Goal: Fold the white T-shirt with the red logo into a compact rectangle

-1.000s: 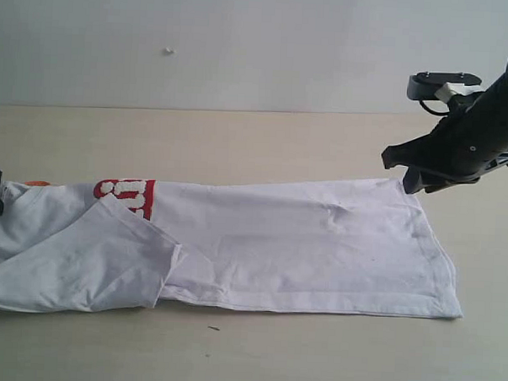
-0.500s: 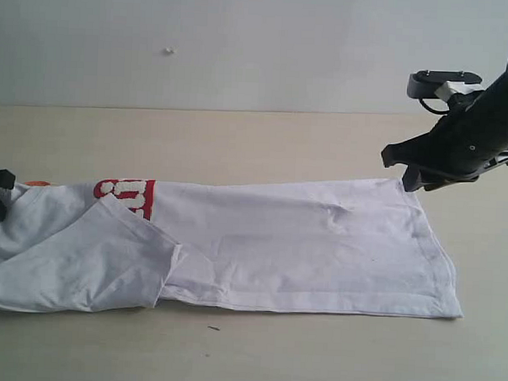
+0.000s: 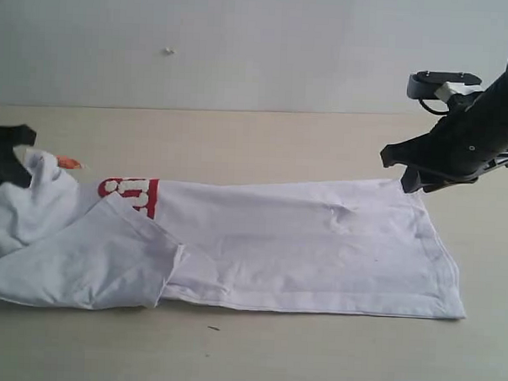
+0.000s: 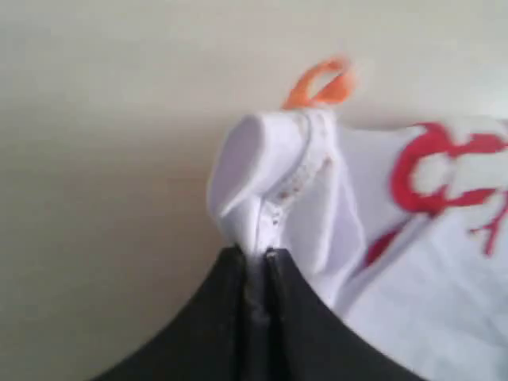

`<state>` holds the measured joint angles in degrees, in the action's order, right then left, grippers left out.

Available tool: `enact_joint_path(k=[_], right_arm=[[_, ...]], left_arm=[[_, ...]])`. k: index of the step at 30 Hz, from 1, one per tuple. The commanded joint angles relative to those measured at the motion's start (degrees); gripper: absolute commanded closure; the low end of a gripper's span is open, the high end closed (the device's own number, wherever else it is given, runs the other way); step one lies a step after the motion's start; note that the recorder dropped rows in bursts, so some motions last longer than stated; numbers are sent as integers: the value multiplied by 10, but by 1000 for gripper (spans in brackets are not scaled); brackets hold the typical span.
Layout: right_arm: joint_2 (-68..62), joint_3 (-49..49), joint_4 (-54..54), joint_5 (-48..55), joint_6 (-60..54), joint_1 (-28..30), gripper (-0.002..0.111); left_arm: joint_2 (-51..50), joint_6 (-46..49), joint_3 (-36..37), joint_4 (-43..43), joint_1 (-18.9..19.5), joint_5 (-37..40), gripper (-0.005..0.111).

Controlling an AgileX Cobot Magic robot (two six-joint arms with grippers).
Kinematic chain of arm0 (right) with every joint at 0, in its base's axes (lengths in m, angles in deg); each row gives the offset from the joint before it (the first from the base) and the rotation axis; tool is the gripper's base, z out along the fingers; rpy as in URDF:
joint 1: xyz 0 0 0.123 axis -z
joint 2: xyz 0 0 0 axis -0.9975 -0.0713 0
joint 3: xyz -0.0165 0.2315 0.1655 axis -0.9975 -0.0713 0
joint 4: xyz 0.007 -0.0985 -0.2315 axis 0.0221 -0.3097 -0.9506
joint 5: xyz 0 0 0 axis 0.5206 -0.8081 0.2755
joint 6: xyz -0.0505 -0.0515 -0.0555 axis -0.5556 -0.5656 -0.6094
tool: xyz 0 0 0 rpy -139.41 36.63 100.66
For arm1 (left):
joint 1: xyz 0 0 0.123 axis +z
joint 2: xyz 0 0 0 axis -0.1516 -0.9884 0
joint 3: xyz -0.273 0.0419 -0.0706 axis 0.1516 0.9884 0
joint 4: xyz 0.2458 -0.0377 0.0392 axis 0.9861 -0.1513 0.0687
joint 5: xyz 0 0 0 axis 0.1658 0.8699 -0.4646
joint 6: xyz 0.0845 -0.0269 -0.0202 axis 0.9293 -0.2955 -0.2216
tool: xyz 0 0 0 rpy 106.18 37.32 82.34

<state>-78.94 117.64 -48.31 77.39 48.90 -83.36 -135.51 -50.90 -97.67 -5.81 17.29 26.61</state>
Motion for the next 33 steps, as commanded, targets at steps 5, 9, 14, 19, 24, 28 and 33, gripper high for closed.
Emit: enact_joint_path(k=[5,9,14,19,24,28,33], right_arm=[[41,94,1,118,5,2,77],[115,108,-1,120,14,34,77],[178,108,60,149,3,75,77],[179,100,105,185,-30,75,77],[179,55,108,146,-46,75,77],[143,5,143,125,-88,75,77],[64,5,139,163,-102,75,57]], left_arm=[[93,-90,-130,-15,-123,67,107],[97,-116,-190,-31,-220,61,107],[71,-131,-236,-78,-360,2,107],[-2,-111,-236,-80,-458,-23,74],[-11,-108,-236,-75,-473,-77,43],[20,-116,-243,-46,-448,-59,59],[39,-116,-243,35,-430,56,61]])
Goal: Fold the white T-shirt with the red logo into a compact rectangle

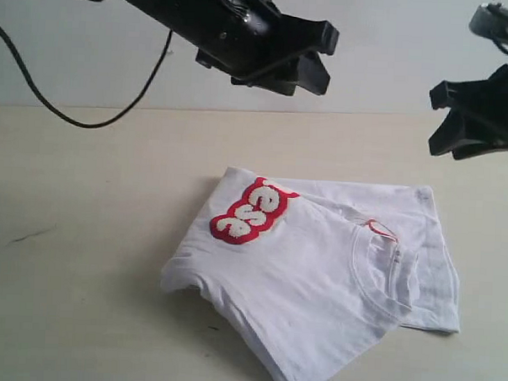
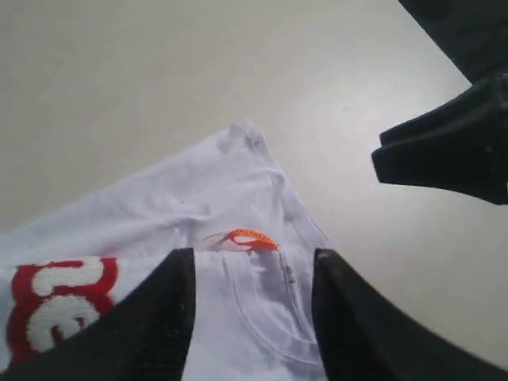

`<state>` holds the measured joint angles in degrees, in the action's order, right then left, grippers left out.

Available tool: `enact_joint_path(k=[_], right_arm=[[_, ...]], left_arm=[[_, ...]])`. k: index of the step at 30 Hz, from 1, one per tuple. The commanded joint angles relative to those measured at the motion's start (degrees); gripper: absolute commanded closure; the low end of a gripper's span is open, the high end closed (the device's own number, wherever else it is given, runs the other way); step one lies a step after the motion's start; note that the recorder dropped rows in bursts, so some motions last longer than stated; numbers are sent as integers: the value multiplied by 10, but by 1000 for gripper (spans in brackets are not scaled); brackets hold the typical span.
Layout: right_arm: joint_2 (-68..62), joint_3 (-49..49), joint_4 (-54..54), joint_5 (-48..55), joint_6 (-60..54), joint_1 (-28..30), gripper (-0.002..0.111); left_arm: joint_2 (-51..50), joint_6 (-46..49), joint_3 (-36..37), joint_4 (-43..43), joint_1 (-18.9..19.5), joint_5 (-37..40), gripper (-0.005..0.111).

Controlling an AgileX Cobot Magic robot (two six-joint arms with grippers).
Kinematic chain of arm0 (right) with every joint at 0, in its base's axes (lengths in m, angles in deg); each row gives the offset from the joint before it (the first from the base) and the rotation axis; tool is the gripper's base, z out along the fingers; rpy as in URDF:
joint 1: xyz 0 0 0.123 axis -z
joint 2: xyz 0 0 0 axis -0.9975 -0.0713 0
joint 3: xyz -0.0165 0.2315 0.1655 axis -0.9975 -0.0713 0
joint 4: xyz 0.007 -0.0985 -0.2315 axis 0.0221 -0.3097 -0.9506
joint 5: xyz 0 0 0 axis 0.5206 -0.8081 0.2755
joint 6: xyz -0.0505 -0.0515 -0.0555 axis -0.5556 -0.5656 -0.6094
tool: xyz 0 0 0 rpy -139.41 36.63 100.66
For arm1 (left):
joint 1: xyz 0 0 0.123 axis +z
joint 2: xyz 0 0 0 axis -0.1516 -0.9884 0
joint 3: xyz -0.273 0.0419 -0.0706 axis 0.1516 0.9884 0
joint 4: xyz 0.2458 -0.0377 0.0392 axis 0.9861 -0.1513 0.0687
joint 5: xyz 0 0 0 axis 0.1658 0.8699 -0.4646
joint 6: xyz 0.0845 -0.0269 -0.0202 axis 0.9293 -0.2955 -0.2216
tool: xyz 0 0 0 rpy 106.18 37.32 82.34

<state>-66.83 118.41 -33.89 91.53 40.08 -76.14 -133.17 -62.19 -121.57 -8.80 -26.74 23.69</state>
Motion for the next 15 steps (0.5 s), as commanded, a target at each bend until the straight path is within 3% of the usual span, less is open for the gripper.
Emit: enact_joint_path(k=[1,3,15], right_arm=[[-69,-3,-16,25,-11,2,53],[-125,-3,-32,39,12,2,48],[-215,-3,8,42,-38,2,49]], left_arm=[[17,-3,-4,88,10,97,61],[20,-20,-3,146,10,122,61],[21,-16,-3,151,12,122,61]])
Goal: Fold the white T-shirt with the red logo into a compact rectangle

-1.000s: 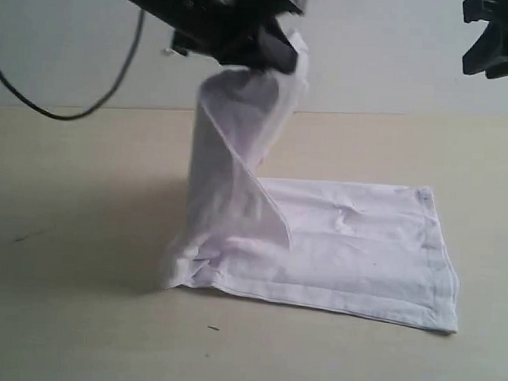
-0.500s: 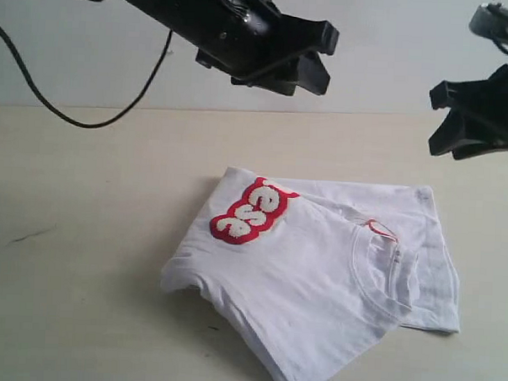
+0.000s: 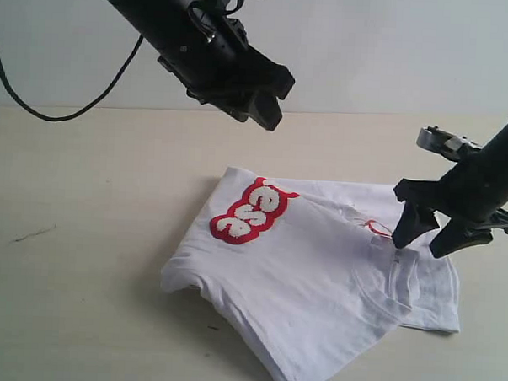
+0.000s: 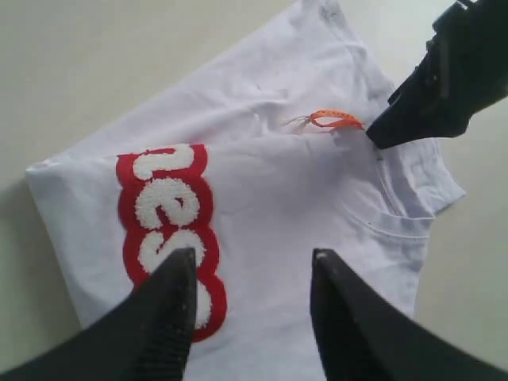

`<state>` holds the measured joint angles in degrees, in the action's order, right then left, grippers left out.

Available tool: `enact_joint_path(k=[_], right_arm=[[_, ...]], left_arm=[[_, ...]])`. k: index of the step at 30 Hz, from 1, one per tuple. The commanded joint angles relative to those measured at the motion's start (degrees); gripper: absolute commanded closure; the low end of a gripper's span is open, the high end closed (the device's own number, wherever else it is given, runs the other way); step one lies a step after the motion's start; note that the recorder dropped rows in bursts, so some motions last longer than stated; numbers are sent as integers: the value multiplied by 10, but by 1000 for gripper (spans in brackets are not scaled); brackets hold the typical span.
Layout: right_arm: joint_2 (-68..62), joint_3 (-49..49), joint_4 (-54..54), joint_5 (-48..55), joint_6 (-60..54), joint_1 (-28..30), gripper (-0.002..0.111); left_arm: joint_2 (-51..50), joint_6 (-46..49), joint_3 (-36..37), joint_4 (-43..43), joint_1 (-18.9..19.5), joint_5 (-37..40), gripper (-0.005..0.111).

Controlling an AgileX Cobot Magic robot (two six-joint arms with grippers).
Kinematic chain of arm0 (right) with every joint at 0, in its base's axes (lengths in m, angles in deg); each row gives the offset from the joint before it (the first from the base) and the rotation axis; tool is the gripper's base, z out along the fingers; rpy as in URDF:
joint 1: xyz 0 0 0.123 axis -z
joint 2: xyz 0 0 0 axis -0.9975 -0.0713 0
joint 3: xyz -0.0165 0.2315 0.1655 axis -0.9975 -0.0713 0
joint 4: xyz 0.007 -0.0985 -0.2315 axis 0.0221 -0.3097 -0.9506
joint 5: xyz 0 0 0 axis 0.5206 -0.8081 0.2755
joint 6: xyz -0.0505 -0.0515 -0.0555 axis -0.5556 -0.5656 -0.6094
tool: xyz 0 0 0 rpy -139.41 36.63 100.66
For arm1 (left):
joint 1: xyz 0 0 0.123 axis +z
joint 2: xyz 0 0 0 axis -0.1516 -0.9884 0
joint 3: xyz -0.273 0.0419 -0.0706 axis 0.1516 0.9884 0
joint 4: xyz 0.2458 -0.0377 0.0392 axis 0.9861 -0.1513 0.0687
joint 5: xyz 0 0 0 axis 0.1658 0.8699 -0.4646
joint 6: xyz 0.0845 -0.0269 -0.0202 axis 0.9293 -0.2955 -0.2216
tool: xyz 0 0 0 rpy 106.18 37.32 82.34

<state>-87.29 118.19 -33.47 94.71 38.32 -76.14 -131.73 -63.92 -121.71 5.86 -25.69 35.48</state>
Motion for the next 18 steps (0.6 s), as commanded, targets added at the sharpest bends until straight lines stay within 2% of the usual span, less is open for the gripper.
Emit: enact_joint_path(k=[1,7,10,18], right_arm=[[-14,0,6,12,-24,2,49],[-29,0,100,29,-105,2,49],[-29,0,111,25,-117,2,50],[-41,0,72,37,-106,2,84]], left_arm=[[6,1,-1,4,1,6,61],[10,2,-1,20,1,15,64],[12,2,-1,33,1,15,64],[11,2,-1,32,7,20,64]])
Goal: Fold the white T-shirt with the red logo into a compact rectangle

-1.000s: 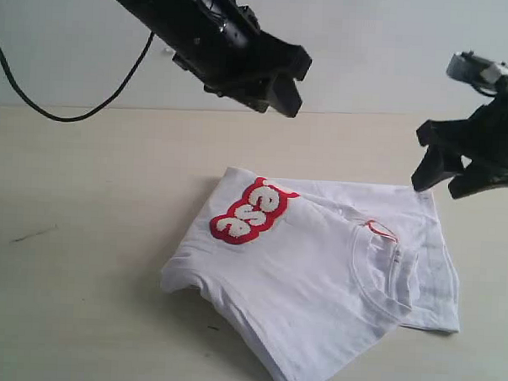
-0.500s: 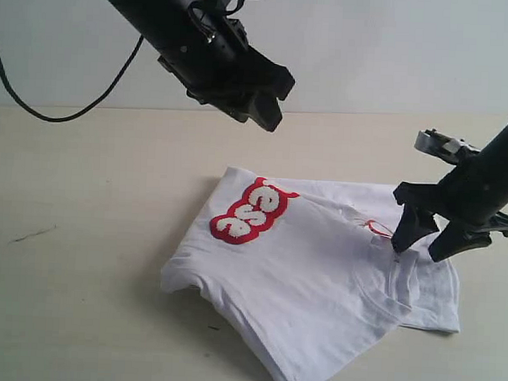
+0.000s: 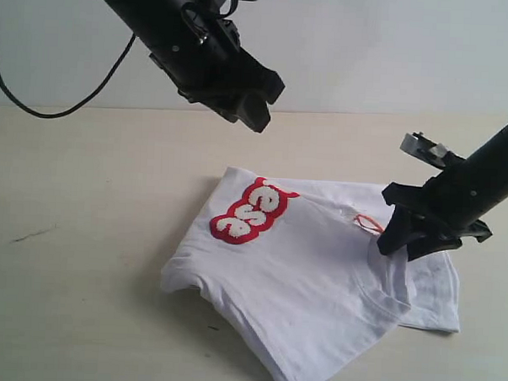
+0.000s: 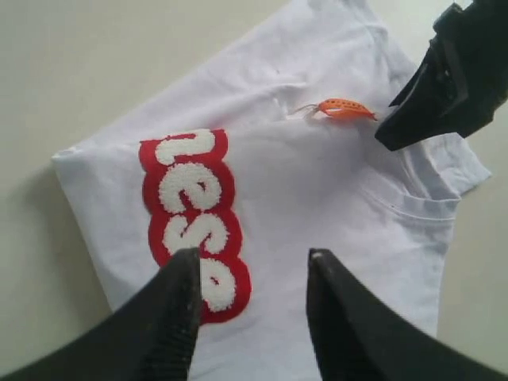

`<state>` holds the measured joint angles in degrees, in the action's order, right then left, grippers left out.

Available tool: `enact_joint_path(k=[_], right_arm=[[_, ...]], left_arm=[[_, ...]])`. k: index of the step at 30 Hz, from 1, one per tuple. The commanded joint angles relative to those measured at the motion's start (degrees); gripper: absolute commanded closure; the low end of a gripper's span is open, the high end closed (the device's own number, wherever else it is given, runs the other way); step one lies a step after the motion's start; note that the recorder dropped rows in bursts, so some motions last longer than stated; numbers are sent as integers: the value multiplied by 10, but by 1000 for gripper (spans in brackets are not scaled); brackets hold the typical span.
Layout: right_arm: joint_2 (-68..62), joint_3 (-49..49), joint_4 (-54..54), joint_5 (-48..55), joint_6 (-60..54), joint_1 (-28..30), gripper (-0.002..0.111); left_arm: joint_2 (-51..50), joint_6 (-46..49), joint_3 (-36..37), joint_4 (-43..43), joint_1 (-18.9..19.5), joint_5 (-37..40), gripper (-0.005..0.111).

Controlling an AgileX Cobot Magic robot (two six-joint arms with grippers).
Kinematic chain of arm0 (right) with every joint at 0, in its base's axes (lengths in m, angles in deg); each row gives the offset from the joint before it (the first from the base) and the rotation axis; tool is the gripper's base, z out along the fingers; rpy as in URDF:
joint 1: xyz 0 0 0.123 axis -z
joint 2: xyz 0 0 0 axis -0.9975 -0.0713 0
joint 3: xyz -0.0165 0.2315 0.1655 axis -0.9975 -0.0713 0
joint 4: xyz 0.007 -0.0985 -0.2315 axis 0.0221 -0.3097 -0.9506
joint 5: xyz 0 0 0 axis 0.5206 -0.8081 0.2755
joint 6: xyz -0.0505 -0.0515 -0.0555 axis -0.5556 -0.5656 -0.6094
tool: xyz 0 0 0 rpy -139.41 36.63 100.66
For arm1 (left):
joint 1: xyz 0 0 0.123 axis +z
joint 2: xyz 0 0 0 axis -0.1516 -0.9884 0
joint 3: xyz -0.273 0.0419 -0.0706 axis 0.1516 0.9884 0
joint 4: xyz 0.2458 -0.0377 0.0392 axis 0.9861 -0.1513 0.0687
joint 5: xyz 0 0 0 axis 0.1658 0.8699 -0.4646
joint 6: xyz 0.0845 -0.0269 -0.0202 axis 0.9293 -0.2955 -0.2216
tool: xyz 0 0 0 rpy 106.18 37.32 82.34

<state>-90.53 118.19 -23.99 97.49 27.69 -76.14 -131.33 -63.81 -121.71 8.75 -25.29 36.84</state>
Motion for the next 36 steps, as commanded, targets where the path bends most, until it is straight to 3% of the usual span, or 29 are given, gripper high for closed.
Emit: enact_joint_path(k=[1,4,12,18,24,28,31,36], right_arm=[[-8,0,-23,10,1,2,90],[-4,6,-23,19,-6,2,108],[79,63,-53,56,12,-14,108],[173,117,-206,42,107,-45,108],[209,131,-352,-58,167,-61,108],[173,131,-540,-56,273,-61,108],[138,131,-677,-46,374,-61,102],[81,131,-821,-45,484,-61,72]], left_arm=[[7,1,-1,3,3,7,64],[7,1,-1,3,3,10,64],[7,1,-1,3,3,-3,64],[7,5,-1,6,3,-38,64],[7,15,-1,6,3,-44,64],[7,15,-1,6,3,-52,64],[7,15,-1,5,3,-52,64],[7,15,-1,3,3,-52,64]])
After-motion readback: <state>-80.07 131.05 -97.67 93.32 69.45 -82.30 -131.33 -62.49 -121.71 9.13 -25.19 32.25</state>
